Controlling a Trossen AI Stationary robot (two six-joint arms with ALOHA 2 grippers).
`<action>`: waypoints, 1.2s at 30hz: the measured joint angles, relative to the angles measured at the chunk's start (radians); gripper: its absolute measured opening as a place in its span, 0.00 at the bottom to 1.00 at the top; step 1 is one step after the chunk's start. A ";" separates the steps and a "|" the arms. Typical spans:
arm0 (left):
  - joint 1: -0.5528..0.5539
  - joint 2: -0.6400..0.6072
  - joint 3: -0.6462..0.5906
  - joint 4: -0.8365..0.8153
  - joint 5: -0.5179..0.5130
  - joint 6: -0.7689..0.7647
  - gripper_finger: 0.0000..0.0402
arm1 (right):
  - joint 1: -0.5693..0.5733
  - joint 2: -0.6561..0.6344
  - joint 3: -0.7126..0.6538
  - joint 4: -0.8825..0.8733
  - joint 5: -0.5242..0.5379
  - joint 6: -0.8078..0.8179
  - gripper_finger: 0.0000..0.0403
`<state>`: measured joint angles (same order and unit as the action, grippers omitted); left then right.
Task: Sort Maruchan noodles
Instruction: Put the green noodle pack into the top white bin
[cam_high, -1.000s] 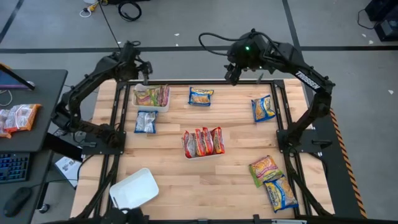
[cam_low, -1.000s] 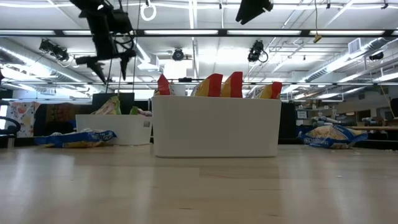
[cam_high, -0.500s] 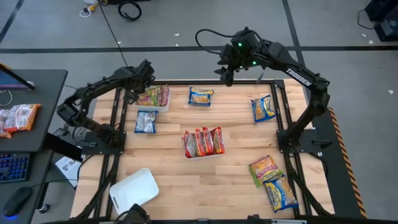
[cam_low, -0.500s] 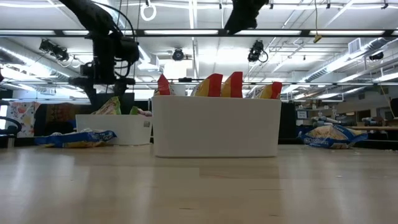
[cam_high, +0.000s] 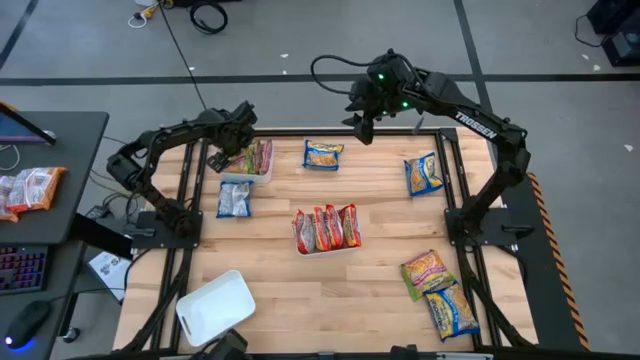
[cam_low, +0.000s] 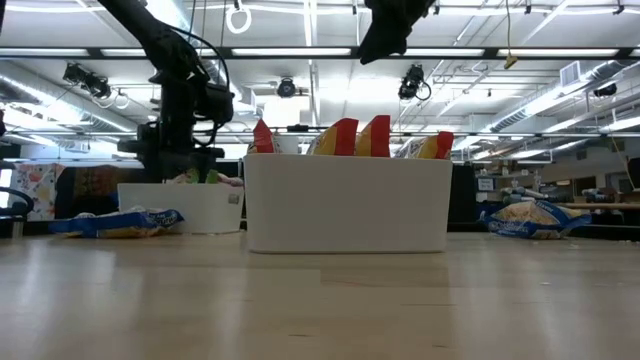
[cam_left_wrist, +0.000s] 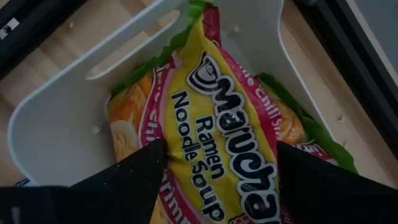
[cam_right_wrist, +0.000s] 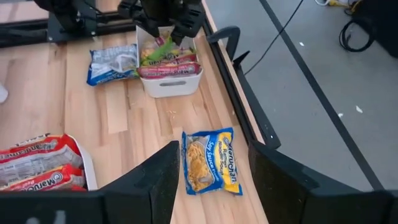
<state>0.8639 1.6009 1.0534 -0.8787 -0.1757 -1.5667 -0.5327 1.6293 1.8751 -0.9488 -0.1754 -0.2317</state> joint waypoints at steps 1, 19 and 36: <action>0.000 0.000 0.000 0.000 0.001 0.000 0.69 | 0.000 -0.001 0.000 0.006 -0.002 0.001 0.48; -0.033 -0.187 -0.005 0.079 -0.107 0.136 0.07 | -0.012 -0.002 0.000 0.064 -0.026 0.020 0.43; 0.058 -0.207 -0.008 0.000 0.056 1.427 0.04 | 0.166 -0.014 0.000 0.089 0.178 0.319 0.43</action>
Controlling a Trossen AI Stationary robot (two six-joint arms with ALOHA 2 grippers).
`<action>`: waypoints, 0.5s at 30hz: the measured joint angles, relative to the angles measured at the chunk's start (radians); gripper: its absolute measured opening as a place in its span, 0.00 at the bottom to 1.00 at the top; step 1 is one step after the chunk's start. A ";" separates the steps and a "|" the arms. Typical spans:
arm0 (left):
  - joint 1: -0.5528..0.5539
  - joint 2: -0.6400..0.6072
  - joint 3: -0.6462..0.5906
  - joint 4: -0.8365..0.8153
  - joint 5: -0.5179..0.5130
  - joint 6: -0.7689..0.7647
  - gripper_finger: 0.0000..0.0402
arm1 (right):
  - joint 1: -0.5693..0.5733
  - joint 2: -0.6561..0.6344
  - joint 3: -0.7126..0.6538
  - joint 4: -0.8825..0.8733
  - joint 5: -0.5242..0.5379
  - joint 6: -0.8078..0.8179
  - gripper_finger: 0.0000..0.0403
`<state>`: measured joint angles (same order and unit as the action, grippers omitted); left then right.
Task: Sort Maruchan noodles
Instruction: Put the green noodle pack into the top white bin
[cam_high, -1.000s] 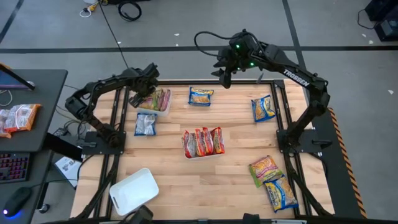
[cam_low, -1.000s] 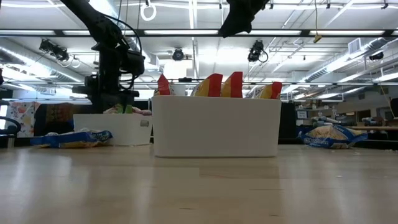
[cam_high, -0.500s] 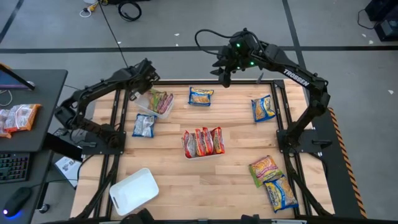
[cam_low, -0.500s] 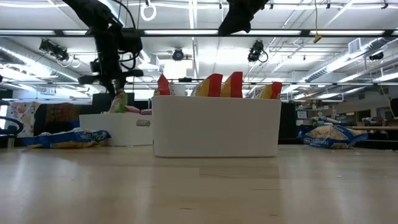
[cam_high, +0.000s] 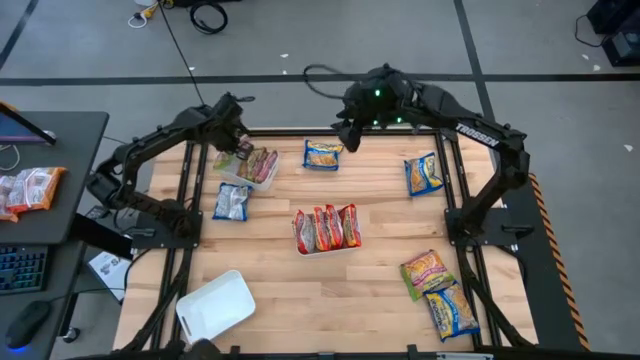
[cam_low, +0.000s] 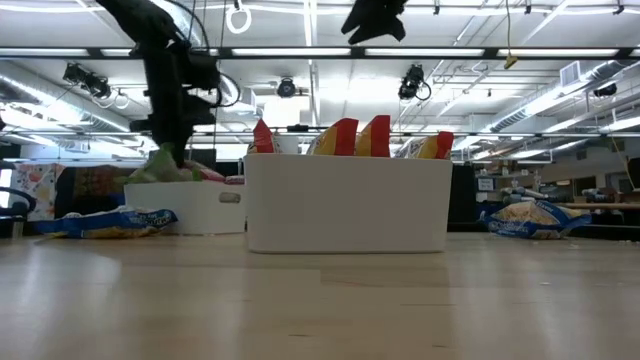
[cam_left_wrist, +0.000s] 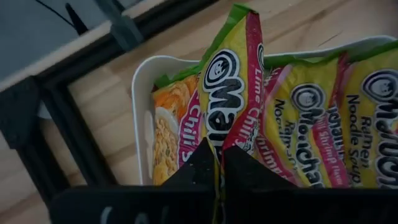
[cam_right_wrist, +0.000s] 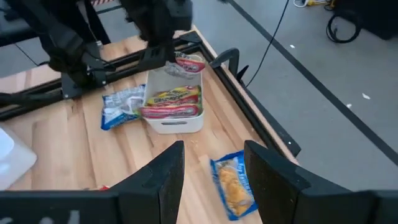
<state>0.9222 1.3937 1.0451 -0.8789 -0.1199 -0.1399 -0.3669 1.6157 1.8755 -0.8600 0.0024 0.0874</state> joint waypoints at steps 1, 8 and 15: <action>0.025 0.000 -0.006 0.005 0.034 0.014 0.04 | 0.023 0.000 0.000 0.000 0.027 0.020 0.43; 0.156 0.000 -0.081 0.106 0.143 0.070 0.04 | 0.170 0.000 0.000 0.032 0.219 0.179 0.43; 0.163 0.000 -0.178 0.359 0.155 -0.016 0.04 | 0.279 0.000 0.000 0.032 0.387 0.360 0.43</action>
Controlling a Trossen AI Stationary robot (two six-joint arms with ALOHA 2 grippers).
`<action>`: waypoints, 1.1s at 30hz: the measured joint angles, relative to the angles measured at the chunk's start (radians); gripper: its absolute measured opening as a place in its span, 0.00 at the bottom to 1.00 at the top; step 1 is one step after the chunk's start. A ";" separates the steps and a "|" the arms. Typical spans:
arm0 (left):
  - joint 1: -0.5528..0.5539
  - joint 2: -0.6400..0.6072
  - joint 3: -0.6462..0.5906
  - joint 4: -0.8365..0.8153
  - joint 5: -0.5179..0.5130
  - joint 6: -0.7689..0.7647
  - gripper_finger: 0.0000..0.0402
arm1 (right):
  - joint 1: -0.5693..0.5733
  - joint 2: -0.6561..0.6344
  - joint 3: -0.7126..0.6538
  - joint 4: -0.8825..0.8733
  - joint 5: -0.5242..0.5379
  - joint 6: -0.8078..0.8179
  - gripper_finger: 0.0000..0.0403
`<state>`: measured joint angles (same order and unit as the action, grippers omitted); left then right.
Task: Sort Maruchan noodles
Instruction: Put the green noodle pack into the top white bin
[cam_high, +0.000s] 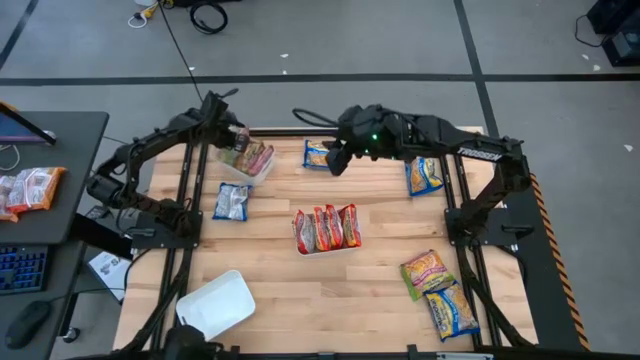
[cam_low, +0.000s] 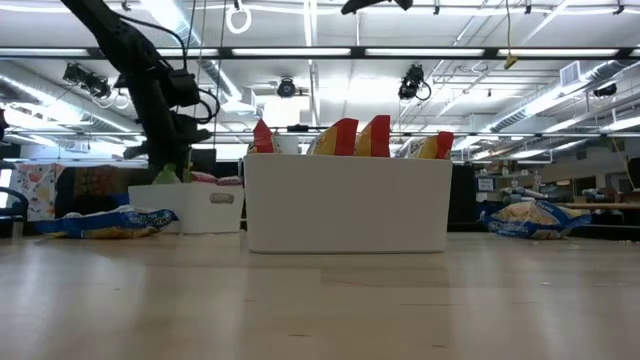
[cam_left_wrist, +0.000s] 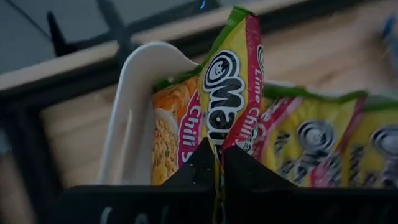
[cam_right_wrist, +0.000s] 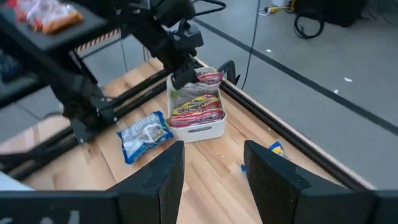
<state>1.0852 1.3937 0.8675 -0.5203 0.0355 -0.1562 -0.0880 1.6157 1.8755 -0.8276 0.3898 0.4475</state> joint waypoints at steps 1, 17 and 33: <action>-0.002 0.000 -0.014 0.044 0.016 -0.019 0.04 | 0.008 0.000 0.000 0.000 0.013 0.026 0.43; -0.022 -0.003 -0.162 0.176 0.205 0.022 0.04 | 0.072 0.106 -0.200 0.148 0.032 0.160 0.43; -0.095 -0.002 -0.166 0.101 0.312 0.120 0.04 | -0.055 0.711 0.122 0.196 -0.241 0.089 0.43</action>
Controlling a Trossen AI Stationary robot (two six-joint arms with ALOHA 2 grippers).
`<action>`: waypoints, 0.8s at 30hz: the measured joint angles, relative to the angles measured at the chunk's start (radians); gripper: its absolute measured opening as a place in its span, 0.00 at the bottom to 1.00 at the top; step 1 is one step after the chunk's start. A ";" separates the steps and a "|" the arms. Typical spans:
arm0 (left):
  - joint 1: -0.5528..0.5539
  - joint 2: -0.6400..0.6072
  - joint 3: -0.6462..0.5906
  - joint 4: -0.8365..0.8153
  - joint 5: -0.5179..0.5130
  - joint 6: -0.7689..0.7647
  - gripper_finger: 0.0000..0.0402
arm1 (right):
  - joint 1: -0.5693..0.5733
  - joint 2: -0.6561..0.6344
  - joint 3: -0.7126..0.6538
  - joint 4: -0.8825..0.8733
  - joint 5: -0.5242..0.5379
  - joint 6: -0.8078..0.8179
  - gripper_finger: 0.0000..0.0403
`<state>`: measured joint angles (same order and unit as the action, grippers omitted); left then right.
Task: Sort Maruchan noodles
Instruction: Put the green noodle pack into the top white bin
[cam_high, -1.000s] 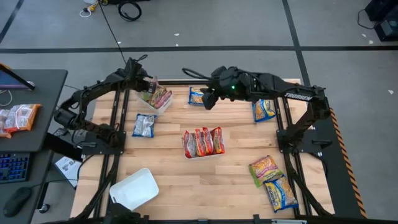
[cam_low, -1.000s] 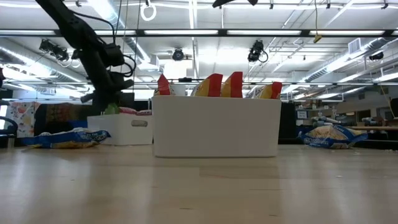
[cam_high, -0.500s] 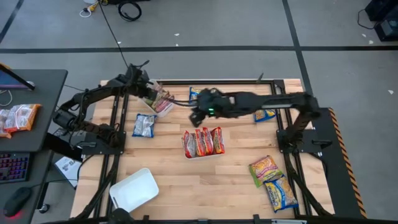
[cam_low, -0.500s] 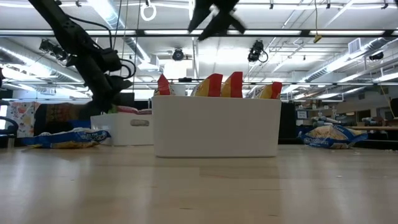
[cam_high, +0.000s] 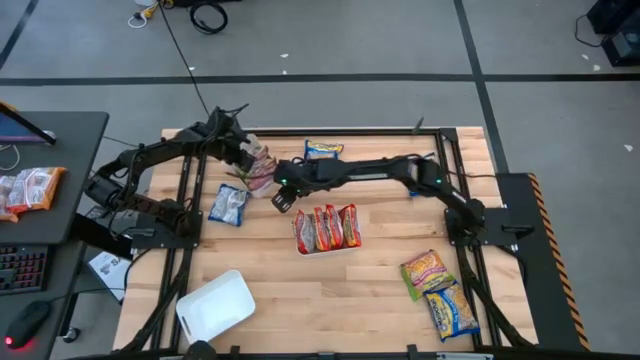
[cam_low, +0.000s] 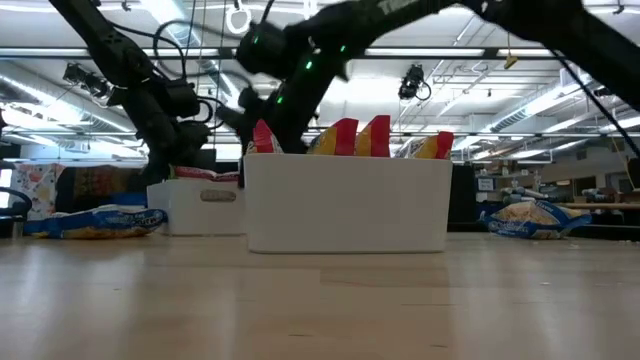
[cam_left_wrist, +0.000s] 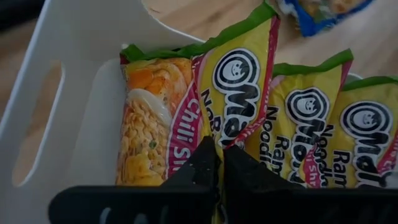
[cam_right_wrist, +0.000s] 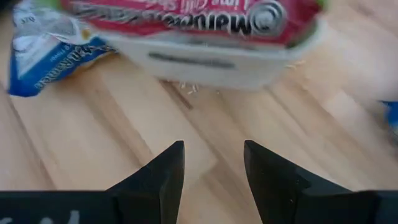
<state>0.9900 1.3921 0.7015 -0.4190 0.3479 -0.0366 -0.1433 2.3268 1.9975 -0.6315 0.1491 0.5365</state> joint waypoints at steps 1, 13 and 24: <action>0.000 0.001 -0.001 -0.001 0.016 -0.002 0.04 | -0.005 0.027 0.022 0.010 -0.011 -0.009 0.43; -0.011 0.000 0.000 -0.109 0.143 0.092 0.04 | -0.081 0.123 0.139 0.065 -0.066 -0.055 0.43; -0.033 -0.001 -0.003 -0.050 0.159 0.066 0.04 | -0.129 0.122 0.140 0.048 -0.098 -0.126 0.43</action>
<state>0.9572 1.3914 0.6987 -0.4695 0.5070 0.0290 -0.2726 2.4489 2.1372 -0.5837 0.0512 0.4107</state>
